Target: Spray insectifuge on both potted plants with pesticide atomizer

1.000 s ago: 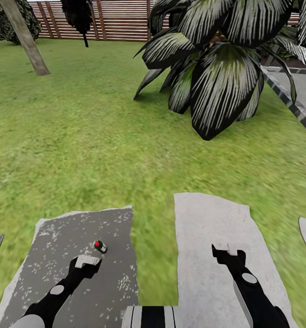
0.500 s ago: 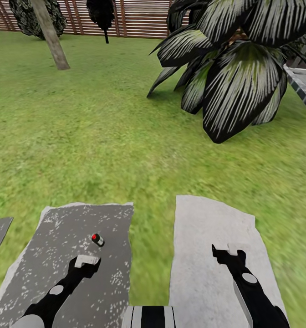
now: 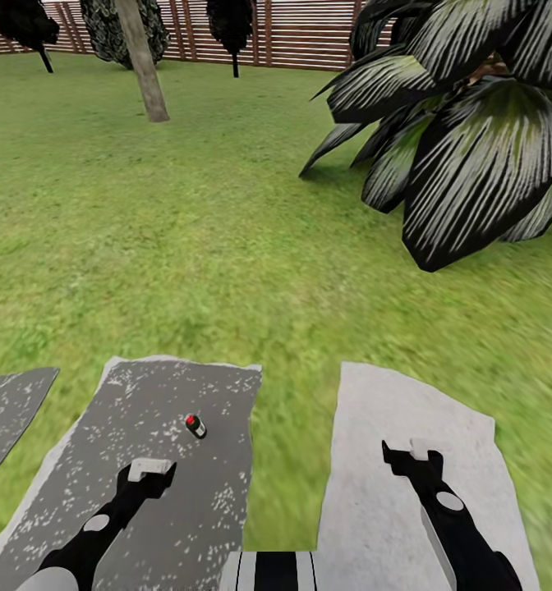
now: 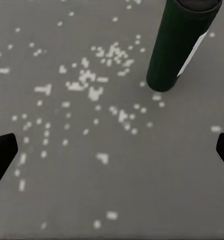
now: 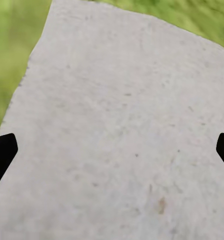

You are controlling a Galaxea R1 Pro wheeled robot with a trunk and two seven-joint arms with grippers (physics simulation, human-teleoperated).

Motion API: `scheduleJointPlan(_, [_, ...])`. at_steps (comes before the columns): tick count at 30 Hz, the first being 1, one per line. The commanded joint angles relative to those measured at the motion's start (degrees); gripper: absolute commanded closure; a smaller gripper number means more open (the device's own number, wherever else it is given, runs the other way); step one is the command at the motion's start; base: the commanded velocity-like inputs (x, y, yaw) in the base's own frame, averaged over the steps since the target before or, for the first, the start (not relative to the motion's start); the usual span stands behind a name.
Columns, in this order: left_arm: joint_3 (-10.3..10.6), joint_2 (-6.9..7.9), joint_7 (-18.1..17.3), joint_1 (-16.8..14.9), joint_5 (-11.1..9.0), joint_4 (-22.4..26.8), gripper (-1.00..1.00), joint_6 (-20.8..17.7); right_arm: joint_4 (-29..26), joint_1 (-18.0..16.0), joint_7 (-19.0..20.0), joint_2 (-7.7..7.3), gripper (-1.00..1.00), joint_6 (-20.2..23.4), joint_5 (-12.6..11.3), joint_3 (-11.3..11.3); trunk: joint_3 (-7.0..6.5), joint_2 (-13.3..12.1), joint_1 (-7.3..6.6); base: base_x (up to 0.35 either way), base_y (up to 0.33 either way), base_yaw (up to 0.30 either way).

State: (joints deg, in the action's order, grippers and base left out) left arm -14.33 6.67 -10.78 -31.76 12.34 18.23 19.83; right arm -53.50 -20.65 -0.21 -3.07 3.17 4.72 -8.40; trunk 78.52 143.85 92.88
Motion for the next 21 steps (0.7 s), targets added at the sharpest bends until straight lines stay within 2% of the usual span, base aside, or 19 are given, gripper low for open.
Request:
scheduleJointPlan(1, [-0.5,-0.07,-0.4,0.0,0.5,0.0,-1.0,0.2,-0.1,0.0,0.0,0.0,-1.0,0.3,0.5,0.0,0.04,0.0,0.0,0.149,-0.089,0.083])
scheduleJointPlan(8, [-0.5,-0.16,-0.4,0.0,0.5,0.0,-1.0,0.2,0.0,0.0,0.0,0.0,-1.0,0.3,0.5,0.0,0.04,0.0,0.0,0.199,-0.13,0.02])
scheduleJointPlan(15, [-0.5,-0.17,-0.4,0.0,0.5,0.0,-1.0,0.2,-0.1,0.0,0.0,0.0,-1.0,0.3,0.5,0.0,0.04,0.0,0.0,0.05,-0.022,0.001])
scheduleJointPlan(21, [-0.5,-0.15,-0.4,0.0,0.5,0.0,-1.0,0.2,-0.1,0.0,0.0,0.0,-1.0,0.3,0.5,0.0,0.04,0.0,0.0,0.201,-0.001,0.0])
